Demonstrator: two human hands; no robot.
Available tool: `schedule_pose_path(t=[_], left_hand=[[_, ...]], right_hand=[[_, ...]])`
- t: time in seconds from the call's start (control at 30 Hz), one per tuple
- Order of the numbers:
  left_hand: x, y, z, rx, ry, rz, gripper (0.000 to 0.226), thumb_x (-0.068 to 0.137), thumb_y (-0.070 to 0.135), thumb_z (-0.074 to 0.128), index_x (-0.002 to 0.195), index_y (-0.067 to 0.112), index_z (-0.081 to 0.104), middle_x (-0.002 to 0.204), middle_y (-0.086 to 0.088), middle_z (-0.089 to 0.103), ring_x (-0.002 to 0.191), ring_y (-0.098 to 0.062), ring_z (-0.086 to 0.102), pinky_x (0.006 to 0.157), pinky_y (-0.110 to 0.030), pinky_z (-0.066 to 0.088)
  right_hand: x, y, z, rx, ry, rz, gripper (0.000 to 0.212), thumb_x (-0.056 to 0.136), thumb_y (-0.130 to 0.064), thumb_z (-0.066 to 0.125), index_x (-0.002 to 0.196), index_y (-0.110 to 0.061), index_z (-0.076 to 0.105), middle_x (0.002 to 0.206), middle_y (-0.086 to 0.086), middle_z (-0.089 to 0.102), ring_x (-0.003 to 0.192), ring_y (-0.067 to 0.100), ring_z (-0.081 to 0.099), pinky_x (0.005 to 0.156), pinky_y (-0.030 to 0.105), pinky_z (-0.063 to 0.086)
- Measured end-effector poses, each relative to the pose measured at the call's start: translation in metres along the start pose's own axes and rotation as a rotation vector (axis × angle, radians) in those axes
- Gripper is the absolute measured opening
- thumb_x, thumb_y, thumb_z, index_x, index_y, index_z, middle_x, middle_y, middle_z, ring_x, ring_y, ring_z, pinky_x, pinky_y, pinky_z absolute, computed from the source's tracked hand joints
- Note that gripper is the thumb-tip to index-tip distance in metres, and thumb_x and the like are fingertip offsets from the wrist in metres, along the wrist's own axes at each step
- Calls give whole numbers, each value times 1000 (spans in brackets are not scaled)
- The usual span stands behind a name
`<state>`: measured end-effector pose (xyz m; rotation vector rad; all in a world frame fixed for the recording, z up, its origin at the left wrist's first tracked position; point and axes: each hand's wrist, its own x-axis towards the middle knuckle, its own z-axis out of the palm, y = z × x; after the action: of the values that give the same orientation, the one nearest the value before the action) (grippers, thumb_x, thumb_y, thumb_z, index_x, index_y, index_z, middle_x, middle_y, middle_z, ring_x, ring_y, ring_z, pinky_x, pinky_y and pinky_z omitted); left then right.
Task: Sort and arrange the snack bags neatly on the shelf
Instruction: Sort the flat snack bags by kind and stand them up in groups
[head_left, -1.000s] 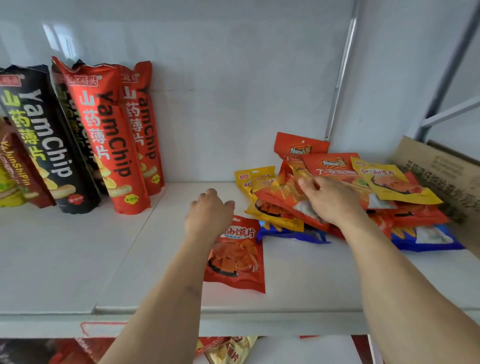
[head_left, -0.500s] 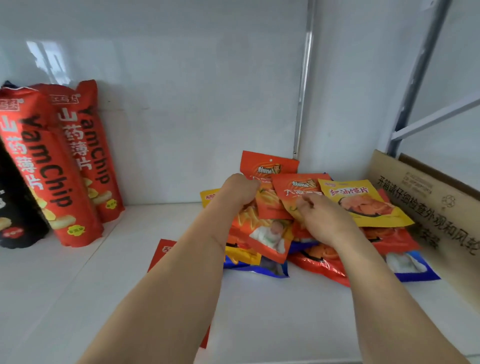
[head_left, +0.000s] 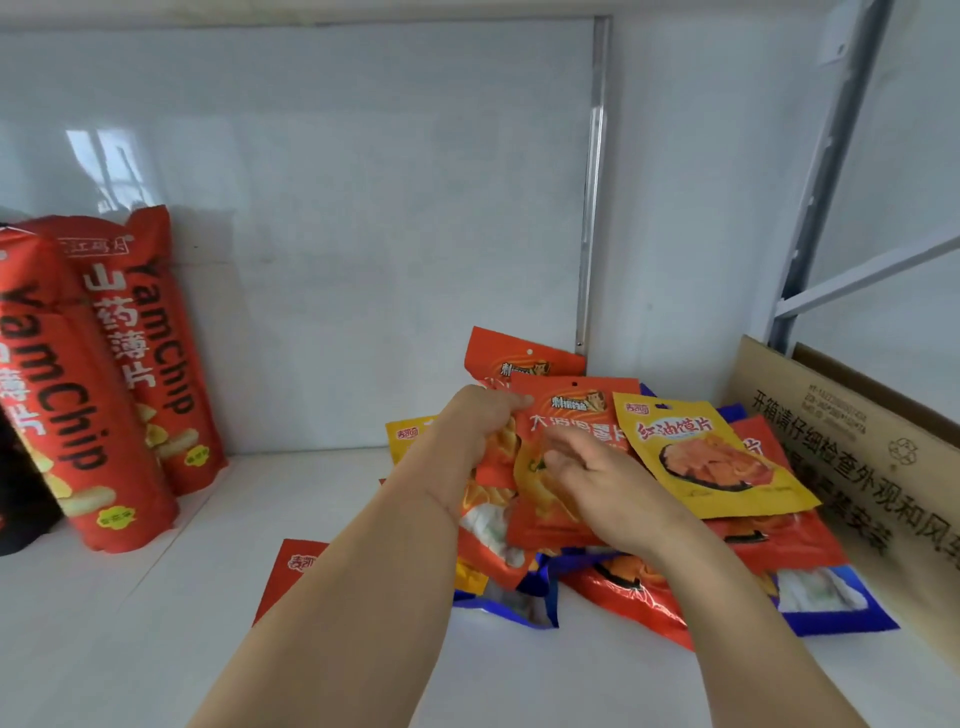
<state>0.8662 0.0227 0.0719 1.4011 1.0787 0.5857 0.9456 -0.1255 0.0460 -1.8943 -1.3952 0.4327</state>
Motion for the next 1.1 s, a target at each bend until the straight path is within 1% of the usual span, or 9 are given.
schedule_pose_path(t=[0.1,0.33,0.43,0.53,0.6,0.7,0.8,0.97,1.1], left_hand=[[4,-6,0,0,73,69,25,84,9,75,107,8,65,101,-15,73,92,-34,72,84,-51,60],[9,-14,-38,-343,-29,126,29,89,3,69,115,13,60,102,-14,76,89,-33,75,80,-58,59],[7,-16,-53,-456,-106,127,26,92,4,66,115,15,61,98,-13,77,83,-30,76,73,-51,61],[-2,-19,-58,-540,-189,132,25,96,9,63,120,17,60,106,-15,76,85,-31,75,71,-50,62],[-7,-21,-59,-569,-229,142,28,98,17,63,126,19,59,112,-15,75,91,-31,74,73,-48,62],[-8,-25,-62,-557,-285,136,39,97,33,64,133,22,57,119,-14,72,105,-34,71,86,-54,58],[-11,-28,-63,-540,-318,100,47,96,46,60,133,18,61,121,-16,71,111,-36,68,94,-54,55],[-13,-28,-68,-508,-330,85,52,96,53,49,123,12,68,114,-17,74,94,-32,73,90,-45,56],[-12,-20,-77,-375,-291,50,39,93,35,63,119,7,69,107,-19,75,81,-31,73,82,-45,60]], right_hand=[[-3,-2,-4,152,12,-10,35,102,-36,45,137,-35,50,129,-22,51,118,-4,46,84,3,32],[26,15,-21,221,442,180,47,97,-44,52,137,-20,50,139,-3,54,123,16,52,94,31,40],[43,18,-19,298,413,310,62,88,-60,58,133,-18,54,128,0,62,117,24,59,93,37,46],[54,16,-12,543,324,336,50,78,-63,68,106,-21,69,92,-1,76,86,24,73,81,45,57],[59,15,-7,619,300,323,41,79,-57,71,100,-21,71,84,-1,77,78,23,74,73,40,58],[64,13,0,642,287,315,35,81,-53,71,98,-22,70,84,-1,77,78,22,74,73,39,59],[70,9,3,664,264,319,34,81,-54,71,98,-25,68,88,0,77,84,26,74,84,49,57],[76,-5,5,723,243,316,29,84,-41,74,104,-22,66,90,2,77,81,25,75,80,51,59],[83,-15,12,665,284,305,36,79,-43,77,105,-22,64,92,0,76,80,22,74,81,47,59]])
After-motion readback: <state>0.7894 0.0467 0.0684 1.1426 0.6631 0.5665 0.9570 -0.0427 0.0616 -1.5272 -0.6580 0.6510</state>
